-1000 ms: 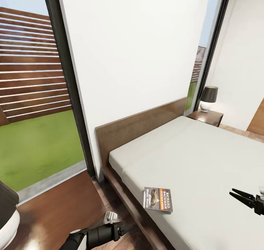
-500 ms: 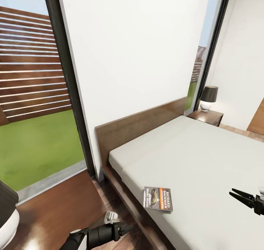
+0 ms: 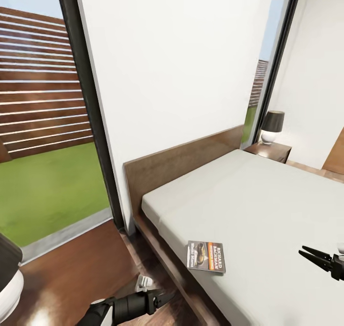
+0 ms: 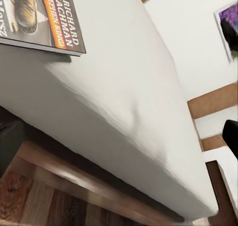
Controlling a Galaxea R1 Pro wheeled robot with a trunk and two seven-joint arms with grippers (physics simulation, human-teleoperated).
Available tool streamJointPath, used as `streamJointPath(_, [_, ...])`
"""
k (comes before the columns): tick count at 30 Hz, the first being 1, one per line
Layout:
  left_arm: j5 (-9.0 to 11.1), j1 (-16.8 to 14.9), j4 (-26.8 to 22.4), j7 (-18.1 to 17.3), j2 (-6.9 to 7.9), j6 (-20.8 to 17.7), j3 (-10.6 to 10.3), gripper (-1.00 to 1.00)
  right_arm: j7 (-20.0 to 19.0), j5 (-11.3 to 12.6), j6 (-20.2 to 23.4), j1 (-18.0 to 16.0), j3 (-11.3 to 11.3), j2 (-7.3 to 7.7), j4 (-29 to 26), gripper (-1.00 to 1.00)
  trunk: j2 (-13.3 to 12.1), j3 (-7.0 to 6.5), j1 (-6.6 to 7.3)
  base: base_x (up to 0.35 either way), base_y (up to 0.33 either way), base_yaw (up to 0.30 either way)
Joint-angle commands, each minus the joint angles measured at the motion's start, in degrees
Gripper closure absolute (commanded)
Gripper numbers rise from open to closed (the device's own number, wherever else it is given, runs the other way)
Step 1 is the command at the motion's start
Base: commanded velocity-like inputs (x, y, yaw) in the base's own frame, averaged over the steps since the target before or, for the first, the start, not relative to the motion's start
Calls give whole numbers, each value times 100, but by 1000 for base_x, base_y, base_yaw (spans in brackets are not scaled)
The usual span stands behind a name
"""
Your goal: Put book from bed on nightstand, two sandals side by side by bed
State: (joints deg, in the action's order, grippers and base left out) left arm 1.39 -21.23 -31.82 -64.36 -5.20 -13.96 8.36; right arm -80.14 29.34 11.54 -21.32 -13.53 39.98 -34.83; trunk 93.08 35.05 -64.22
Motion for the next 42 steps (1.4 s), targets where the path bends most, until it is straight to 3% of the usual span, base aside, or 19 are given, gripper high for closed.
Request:
streamJointPath(1, [13, -4, -33, -243, 0, -66, 31, -100, -19, 19, 63, -4, 0, 1, 2, -100, 3, 6, 0, 0, 0, 0])
streamJointPath(4, [84, -10, -293, -844, 14, -117, 38, -100, -19, 19, 63, -4, 0, 1, 2, -100, 3, 6, 0, 0, 0, 0])
streamJointPath(7, [261, -74, -600, -1108, 72, -390, 47, -100, -19, 19, 60, -4, 0, 1, 2, -100, 3, 6, 0, 0, 0, 0])
streamJointPath(8, [700, -262, -796, -1203, 306, -797, 50, -100, -19, 19, 59, -4, 0, 1, 2, -100, 3, 6, 0, 0, 0, 0])
streamJointPath(9, [877, -325, -823, -1215, 379, -859, 51, -100, -19, 19, 59, -4, 0, 1, 2, -100, 3, 6, 0, 0, 0, 0])
streamJointPath(13, [1385, -494, -860, -1229, 563, -959, 51, -100, -17, 19, 59, -4, 0, 1, 2, -100, 3, 6, 0, 0, 0, 0])
streamJointPath(15, [1527, -628, -854, -1208, 591, -975, 51, -100, -19, 19, 59, -4, 0, 1, 2, -100, 3, 6, 0, 0, 0, 0])
streamJointPath(20, [1613, -732, -819, -940, 578, -984, 42, -100, -15, 19, 59, -4, 0, 1, 2, -100, 3, 6, 0, 0, 0, 0])
streamJointPath(22, [1630, -749, -812, -622, 526, -985, 35, -100, -18, 19, 59, -4, 0, 1, 2, -100, 3, 6, 0, 0, 0, 0])
streamJointPath(23, [1642, -758, -802, -135, 363, -986, 26, -100, -19, 19, 59, -4, 0, 1, 2, -100, 3, 6, 0, 0, 0, 0])
streamJointPath(25, [1642, -763, -800, 253, 196, -986, 20, -100, -19, 19, 59, -4, 0, 1, 2, -100, 3, 6, 0, 0, 0, 0])
streamJointPath(29, [1644, -764, -799, 634, 104, -986, 17, -100, -19, 19, 59, -4, 0, 1, 2, -100, 3, 6, 0, 0, 0, 0])
streamJointPath(34, [1645, -764, -792, 863, -57, -986, 15, -100, -18, 19, 59, -4, 0, 1, 2, -100, 3, 6, 0, 0, 0, 0])
streamJointPath(42, [1645, -760, -786, 899, -111, -983, 16, -100, -18, 19, 59, -4, 0, 1, 2, -100, 3, 6, 0, 0, 0, 0])
